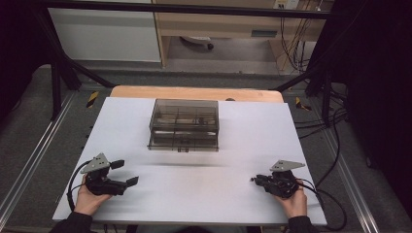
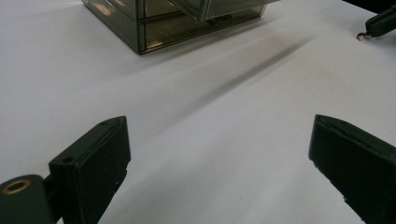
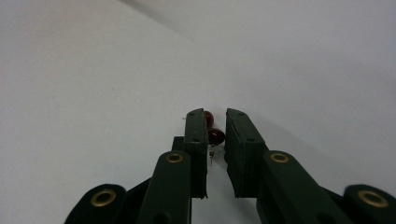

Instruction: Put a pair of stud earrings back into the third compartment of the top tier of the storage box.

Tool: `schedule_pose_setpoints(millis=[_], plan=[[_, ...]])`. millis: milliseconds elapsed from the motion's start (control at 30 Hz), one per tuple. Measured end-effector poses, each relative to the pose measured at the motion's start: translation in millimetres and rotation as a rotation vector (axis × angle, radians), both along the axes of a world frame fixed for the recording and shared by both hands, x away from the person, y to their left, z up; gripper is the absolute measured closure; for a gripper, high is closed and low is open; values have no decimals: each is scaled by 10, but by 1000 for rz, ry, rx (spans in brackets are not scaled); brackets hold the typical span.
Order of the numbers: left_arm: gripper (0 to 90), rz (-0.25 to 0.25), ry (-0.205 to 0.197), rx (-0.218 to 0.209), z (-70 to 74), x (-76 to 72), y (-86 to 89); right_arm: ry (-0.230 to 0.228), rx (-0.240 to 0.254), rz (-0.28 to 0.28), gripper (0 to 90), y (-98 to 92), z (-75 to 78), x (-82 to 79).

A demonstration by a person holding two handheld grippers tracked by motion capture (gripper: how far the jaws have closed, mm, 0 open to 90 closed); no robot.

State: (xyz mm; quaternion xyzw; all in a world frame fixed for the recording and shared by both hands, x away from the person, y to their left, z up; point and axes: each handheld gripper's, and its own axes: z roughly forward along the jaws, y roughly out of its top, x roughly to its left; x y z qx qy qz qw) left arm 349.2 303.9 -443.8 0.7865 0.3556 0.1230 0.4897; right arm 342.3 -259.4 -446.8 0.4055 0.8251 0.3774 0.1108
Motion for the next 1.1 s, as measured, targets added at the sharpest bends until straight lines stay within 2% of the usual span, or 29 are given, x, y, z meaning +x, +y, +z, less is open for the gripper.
schedule_pose_setpoints(millis=[433, 867, 1100], plan=[[55, -1, 0, 2, 0, 0, -1, -17, 17, 5, 792, -10, 59, -6], [55, -1, 1, 6, -2, -1, -7, -70, 37, 19, 792, 26, 219, 0], [55, 0, 1, 8, -5, 1, -9, -74, 42, 27, 793, 69, 271, 12]])
